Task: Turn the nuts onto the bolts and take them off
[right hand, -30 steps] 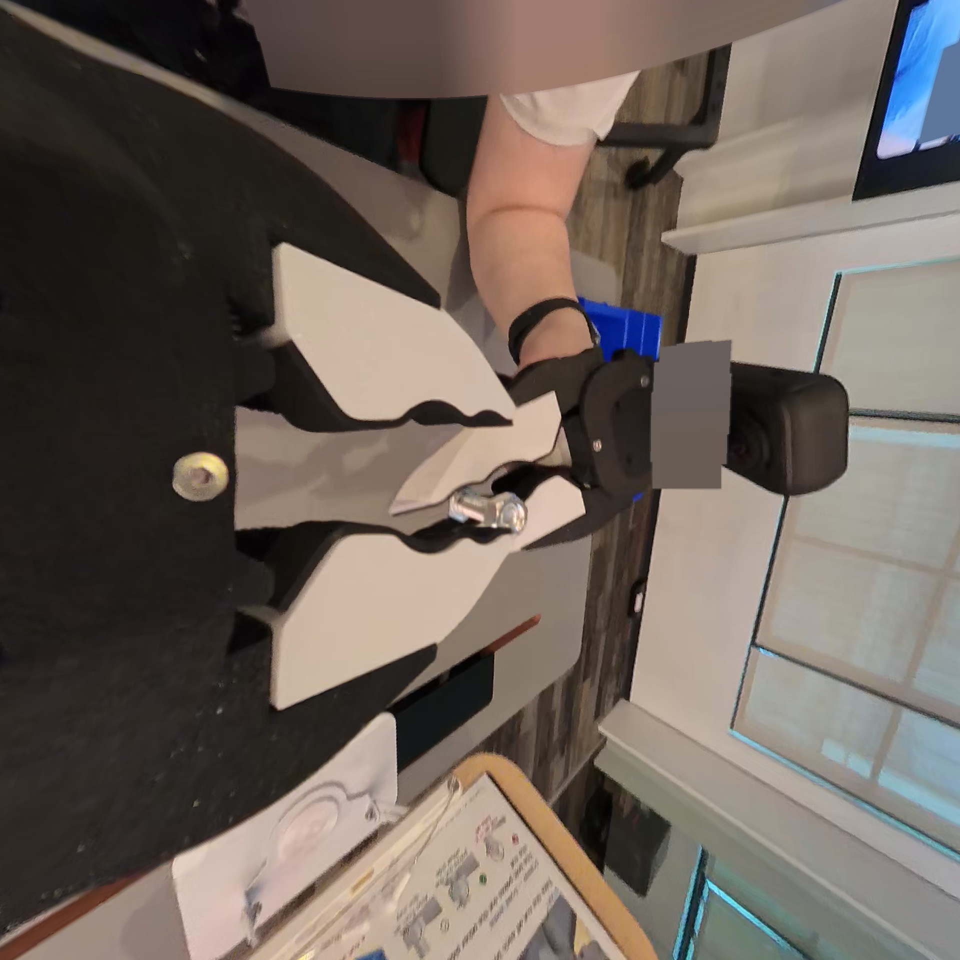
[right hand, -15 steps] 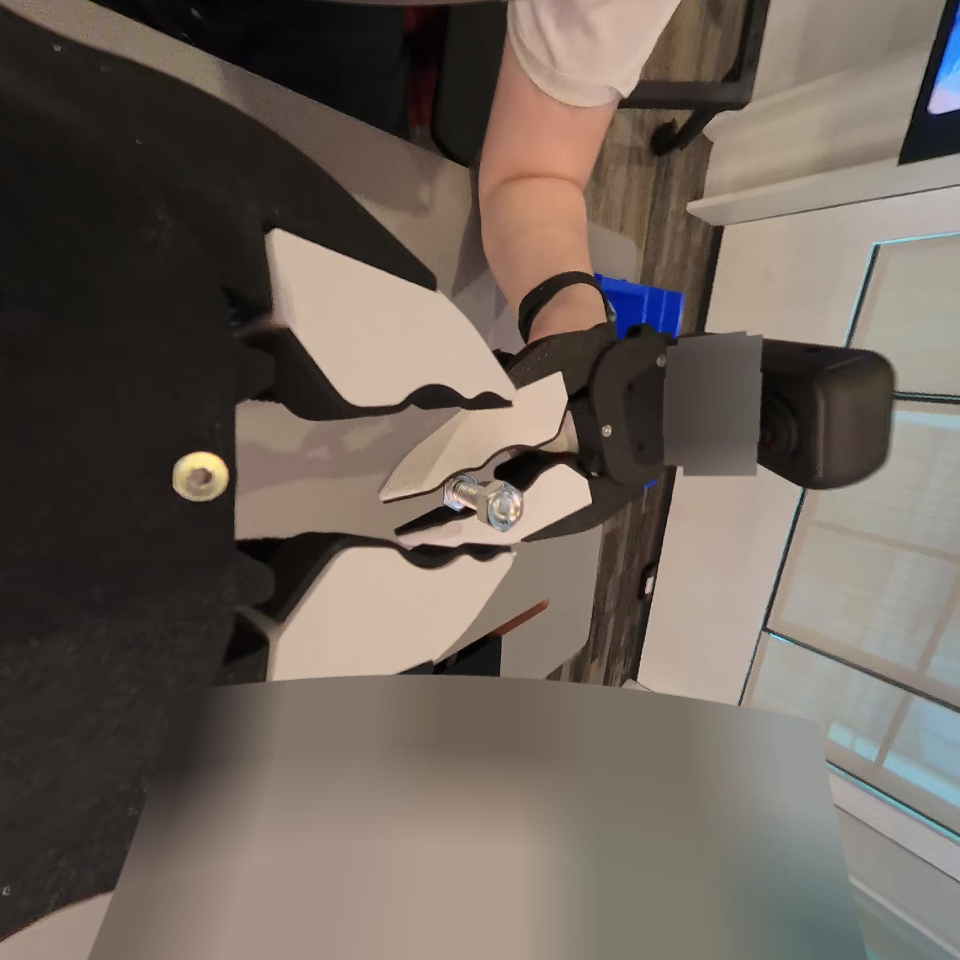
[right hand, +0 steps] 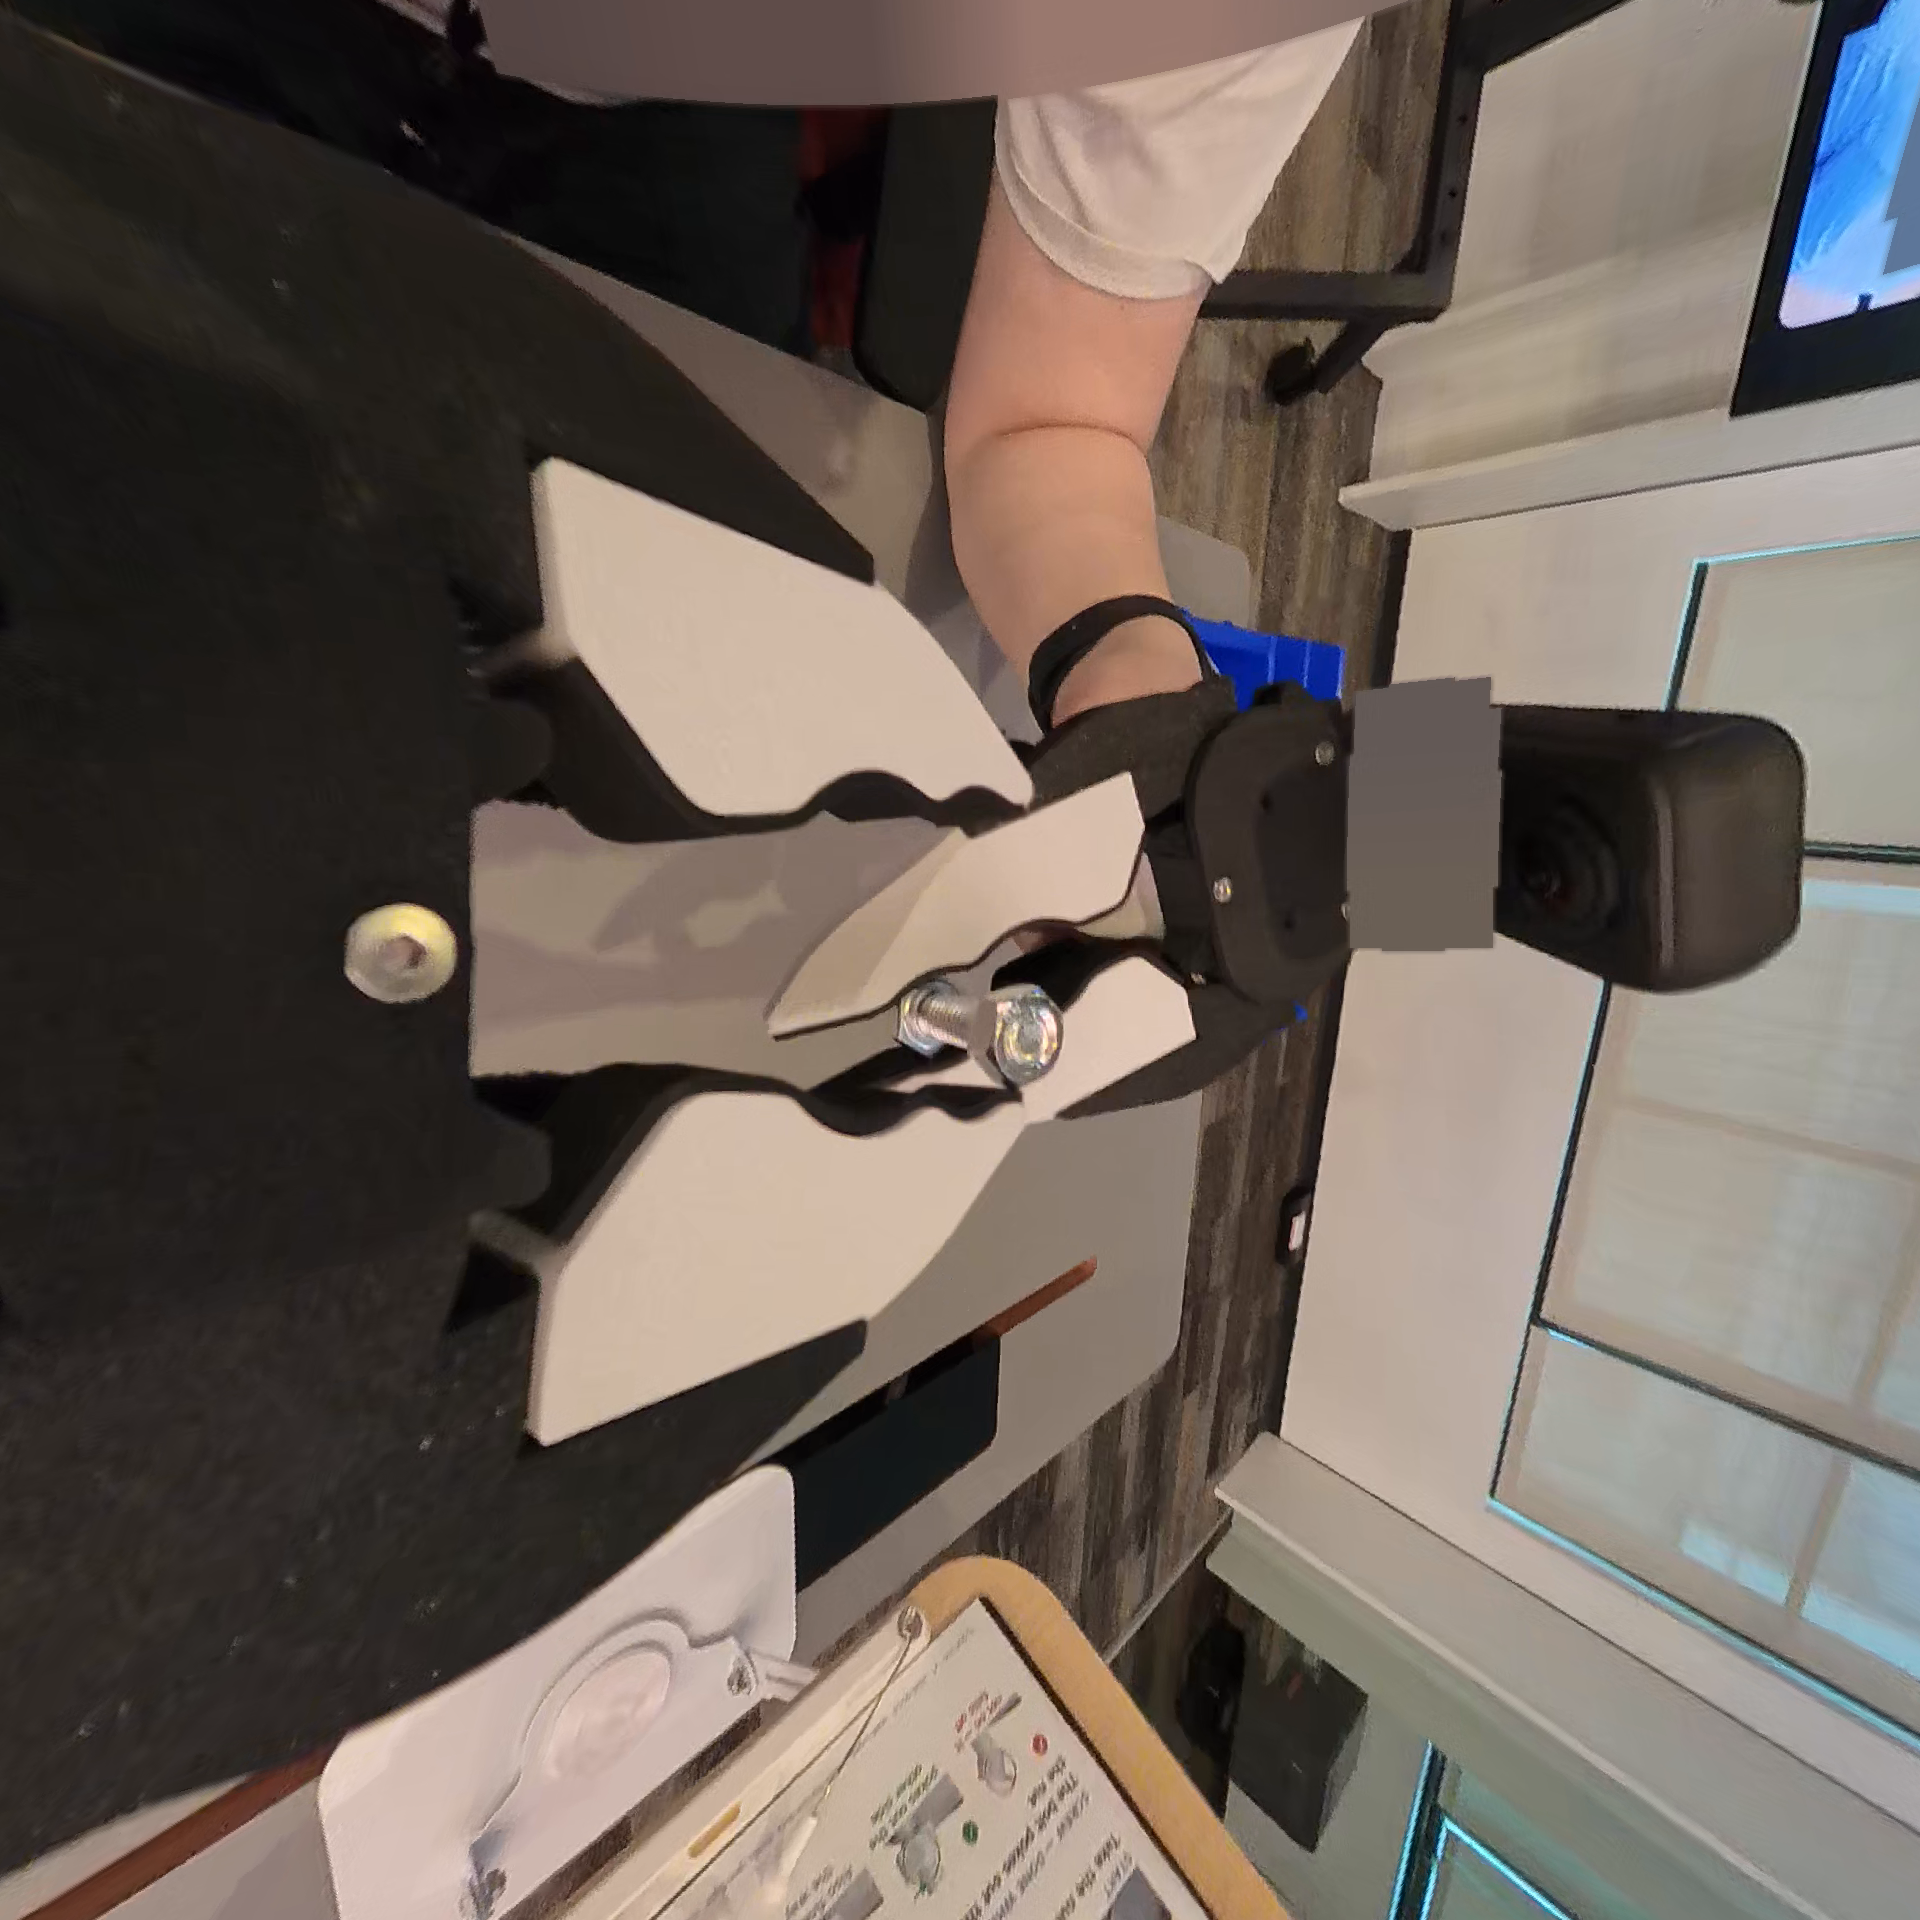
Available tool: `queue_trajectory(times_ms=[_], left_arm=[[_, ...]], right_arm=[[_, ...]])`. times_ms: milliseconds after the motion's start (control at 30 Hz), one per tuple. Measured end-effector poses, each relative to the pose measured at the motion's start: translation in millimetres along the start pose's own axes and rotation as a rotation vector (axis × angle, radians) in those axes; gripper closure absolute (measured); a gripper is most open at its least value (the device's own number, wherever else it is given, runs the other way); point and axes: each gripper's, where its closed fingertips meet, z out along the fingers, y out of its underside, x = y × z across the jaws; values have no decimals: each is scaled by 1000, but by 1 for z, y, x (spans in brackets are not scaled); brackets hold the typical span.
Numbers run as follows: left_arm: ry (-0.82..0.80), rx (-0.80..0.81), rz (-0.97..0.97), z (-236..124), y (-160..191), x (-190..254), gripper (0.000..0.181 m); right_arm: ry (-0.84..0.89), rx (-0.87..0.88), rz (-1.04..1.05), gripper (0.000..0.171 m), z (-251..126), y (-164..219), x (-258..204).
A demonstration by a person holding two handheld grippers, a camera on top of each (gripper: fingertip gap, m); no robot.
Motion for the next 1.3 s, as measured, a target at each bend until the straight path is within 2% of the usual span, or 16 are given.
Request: queue_trajectory(times_ms=[33,67,100,133,300,433,467,533,600,733,900,967,1000,1133,1233,1300], left_arm=[[-7,0,0,-1,0,-2,167],[-18,3,-4,-2,0,-5,167],[-23,10,-11,-4,-1,-7,167],[-10,14,-21,-4,-1,-6,167],[15,6,-9,-1,-1,2,167],[0,5,-3,-2,-1,0,167],[-8,9,-7,-3,-2,-2,167],[-5,20,-23,-5,-3,-5,167],[12,18,-32,-4,-2,-2,167],[20,3,-7,0,-1,4,167],[1,8,-9,-2,-1,-1,167],[-2,14,-19,-4,-2,-3,167],[4,16,-23,-4,-3,-3,167],[21,7,-16,-2,-1,3,167],[7,3,-6,-1,-1,1,167],[1,8,-12,-3,-2,-1,167]], right_arm=[[3,-10,-1,123,-1,0,0],[-7,-19,-7,130,-4,1,-2],[-40,-15,-5,146,-7,0,-7],[-57,7,12,149,-8,-4,-8],[28,39,11,122,-4,-5,6],[-11,-7,6,124,0,1,-2],[-17,-16,0,128,-2,2,-3],[-67,3,20,148,-6,-2,-9],[-35,41,42,143,-6,-7,-3],[10,7,23,121,2,2,4],[2,-31,5,124,1,4,-1],[-34,-11,22,142,-4,1,-4],[-46,16,45,144,-5,-3,-4],[2,36,60,128,0,-2,5],[-29,18,54,124,3,0,-1],[-19,-8,39,129,-1,2,0]])
